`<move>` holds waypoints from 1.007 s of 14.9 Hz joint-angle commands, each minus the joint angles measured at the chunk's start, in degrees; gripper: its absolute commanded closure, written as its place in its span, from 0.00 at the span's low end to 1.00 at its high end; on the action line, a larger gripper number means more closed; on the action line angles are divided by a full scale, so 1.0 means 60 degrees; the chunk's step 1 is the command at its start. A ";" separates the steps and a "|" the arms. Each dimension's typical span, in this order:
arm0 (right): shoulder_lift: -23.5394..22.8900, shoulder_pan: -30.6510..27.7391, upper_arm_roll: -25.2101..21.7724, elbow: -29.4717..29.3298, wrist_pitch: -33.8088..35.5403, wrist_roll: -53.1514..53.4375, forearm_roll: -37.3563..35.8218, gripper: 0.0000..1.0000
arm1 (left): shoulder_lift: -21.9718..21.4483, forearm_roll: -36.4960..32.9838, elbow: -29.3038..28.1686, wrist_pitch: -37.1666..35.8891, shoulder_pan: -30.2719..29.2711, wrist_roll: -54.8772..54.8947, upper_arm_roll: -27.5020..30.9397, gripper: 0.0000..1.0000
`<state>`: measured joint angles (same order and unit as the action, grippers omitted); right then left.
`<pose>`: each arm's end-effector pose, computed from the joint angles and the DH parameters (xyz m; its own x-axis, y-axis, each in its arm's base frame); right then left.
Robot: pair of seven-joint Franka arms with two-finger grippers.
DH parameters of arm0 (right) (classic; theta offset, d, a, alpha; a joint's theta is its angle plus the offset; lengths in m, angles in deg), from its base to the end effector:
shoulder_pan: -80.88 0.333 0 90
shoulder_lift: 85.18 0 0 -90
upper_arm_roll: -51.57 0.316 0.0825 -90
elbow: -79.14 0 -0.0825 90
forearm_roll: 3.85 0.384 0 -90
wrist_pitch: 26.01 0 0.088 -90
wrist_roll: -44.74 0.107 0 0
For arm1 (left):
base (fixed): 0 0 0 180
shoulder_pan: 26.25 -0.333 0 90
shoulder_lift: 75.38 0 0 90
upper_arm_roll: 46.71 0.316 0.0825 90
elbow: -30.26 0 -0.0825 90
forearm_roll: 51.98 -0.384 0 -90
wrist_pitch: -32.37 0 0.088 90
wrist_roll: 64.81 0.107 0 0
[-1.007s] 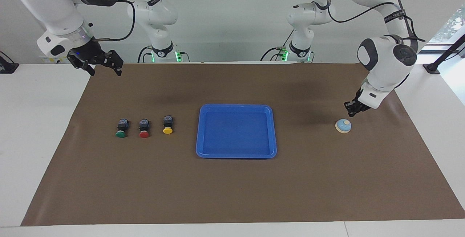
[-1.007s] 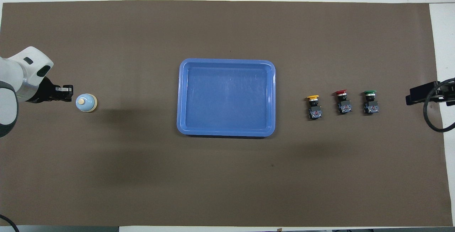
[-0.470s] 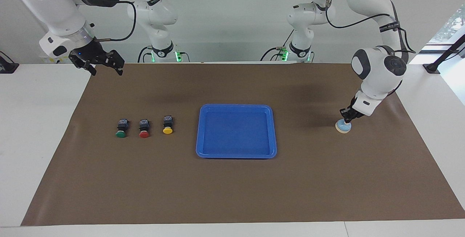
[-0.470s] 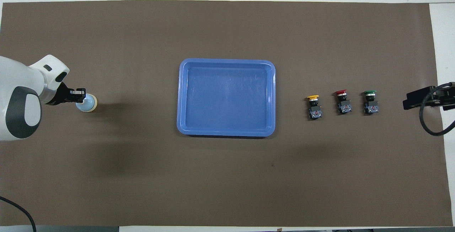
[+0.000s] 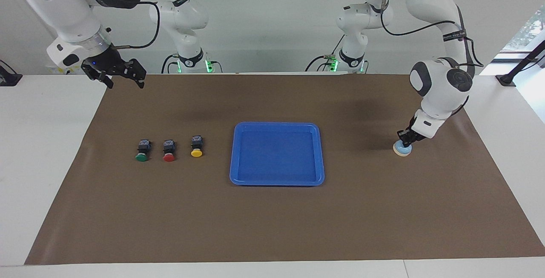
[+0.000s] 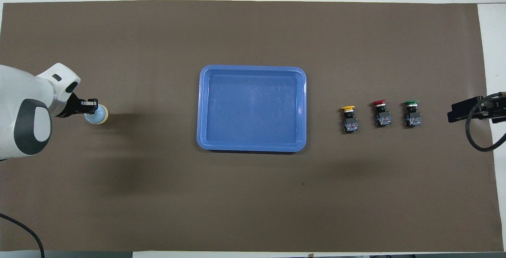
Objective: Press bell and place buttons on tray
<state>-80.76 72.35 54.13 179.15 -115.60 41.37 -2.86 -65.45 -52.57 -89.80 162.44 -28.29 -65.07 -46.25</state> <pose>0.5219 -0.0519 0.5835 0.9936 -0.0452 -0.1036 -0.0475 -0.9987 -0.0199 0.5706 0.0251 0.3396 0.9991 0.0414 0.0014 0.0414 -0.9991 -0.0093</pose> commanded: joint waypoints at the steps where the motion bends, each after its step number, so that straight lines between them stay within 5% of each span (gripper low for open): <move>1: 0.0303 -0.0248 0.0042 0.0530 -0.0667 -0.0259 -0.0077 0.00 | 0.0292 -0.0019 0.0964 -0.1122 0.0047 -0.0103 -0.0003 1.00; 7: -0.0266 -0.1259 0.0041 0.1555 -0.2599 -0.1268 -0.0077 0.00 | -0.0044 -0.0019 0.2416 -0.3657 0.0062 -0.0089 -0.0032 1.00; 11: -0.1320 -0.1172 0.0056 0.1717 -0.4386 -0.1839 -0.0077 0.01 | -0.0381 -0.0019 0.2637 -0.4173 0.0062 -0.0118 -0.0090 0.06; 15: -0.1909 -0.1099 0.0071 0.2970 -0.6827 -0.2163 -0.0047 0.00 | -0.1068 -0.0019 0.2637 -0.4583 0.0062 -0.0103 -0.0091 0.00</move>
<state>-91.96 65.79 54.43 191.37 -149.14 29.84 -2.88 -69.00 -52.57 -73.93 137.46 -28.14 -65.09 -46.87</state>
